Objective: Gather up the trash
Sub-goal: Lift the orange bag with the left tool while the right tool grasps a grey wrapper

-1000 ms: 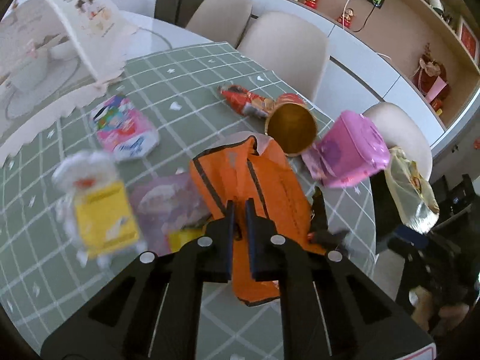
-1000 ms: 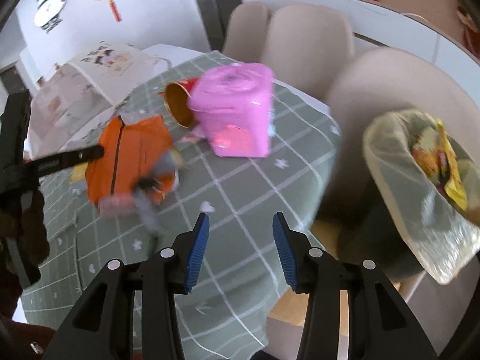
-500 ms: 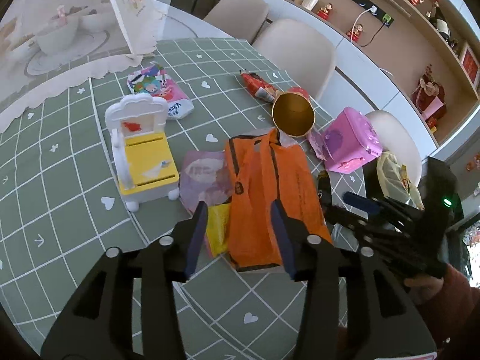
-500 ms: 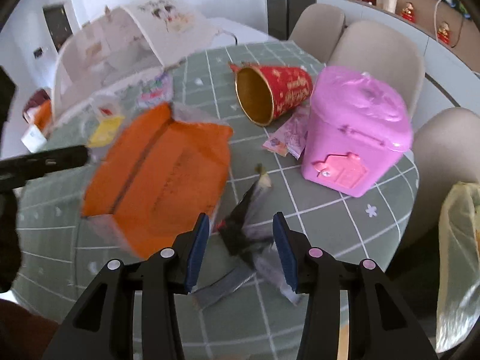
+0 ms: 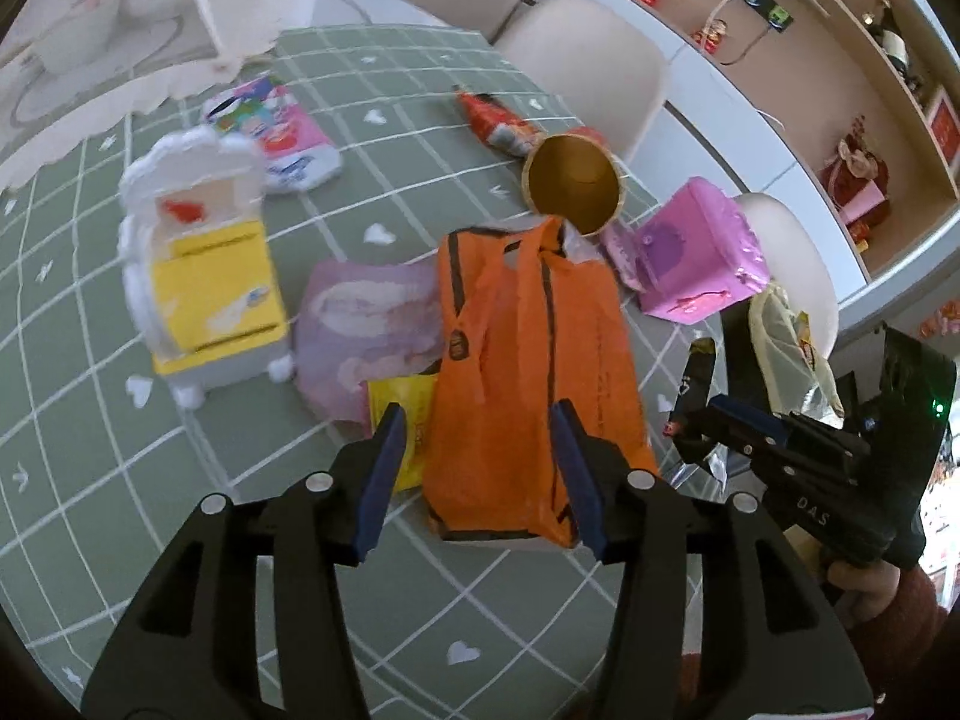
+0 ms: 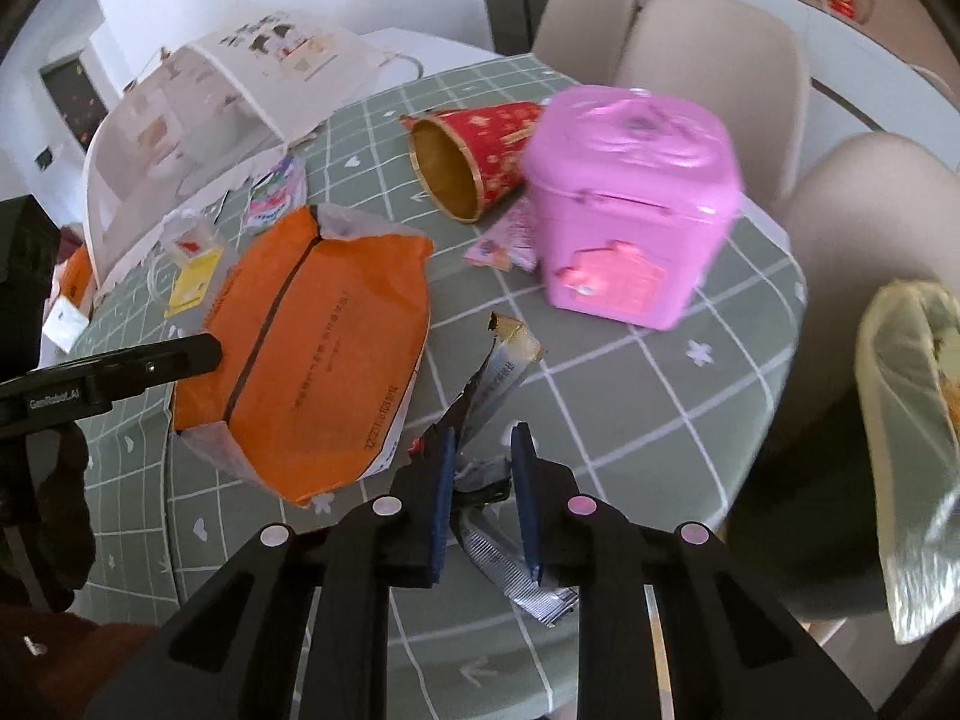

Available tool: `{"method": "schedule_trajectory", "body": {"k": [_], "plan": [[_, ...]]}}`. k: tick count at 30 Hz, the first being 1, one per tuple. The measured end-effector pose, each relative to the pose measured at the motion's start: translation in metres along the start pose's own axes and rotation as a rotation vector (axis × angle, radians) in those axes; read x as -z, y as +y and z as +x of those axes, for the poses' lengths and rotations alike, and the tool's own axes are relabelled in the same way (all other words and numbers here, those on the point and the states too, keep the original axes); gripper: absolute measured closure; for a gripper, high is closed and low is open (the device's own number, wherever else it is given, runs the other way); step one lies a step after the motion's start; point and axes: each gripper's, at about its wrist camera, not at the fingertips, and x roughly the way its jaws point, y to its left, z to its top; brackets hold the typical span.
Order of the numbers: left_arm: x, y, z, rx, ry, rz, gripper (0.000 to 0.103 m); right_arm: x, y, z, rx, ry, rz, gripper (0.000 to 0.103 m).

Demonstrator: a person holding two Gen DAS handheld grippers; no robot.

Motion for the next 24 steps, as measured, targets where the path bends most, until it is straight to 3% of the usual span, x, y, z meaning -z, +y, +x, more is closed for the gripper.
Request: {"method": "schedule_trajectory", "body": {"k": [6,12,13,15,19,24], "plan": [[-0.020,-0.005,0.007,-0.025,-0.025,0.044,0.055,0.010,-0.007,-0.007,0.012,-0.007,0.023,0.084],[-0.032,-0.007,0.029,-0.019,0.028,0.068,0.056,0.018,-0.005,-0.011,0.008,-0.019,0.032,0.084],[-0.032,-0.007,0.033,-0.016,0.049,0.066,0.058,0.019,-0.006,-0.012,0.009,-0.021,0.040,0.084],[-0.030,-0.010,0.037,-0.015,0.064,0.075,0.086,0.020,-0.007,-0.013,0.010,-0.023,0.050,0.084],[-0.025,-0.026,0.023,-0.001,0.021,0.156,0.091,0.022,-0.006,-0.019,0.007,-0.041,0.060,0.084],[-0.033,-0.028,-0.014,0.014,-0.069,0.137,0.092,0.021,-0.008,-0.040,0.001,-0.104,0.075,0.085]]}}
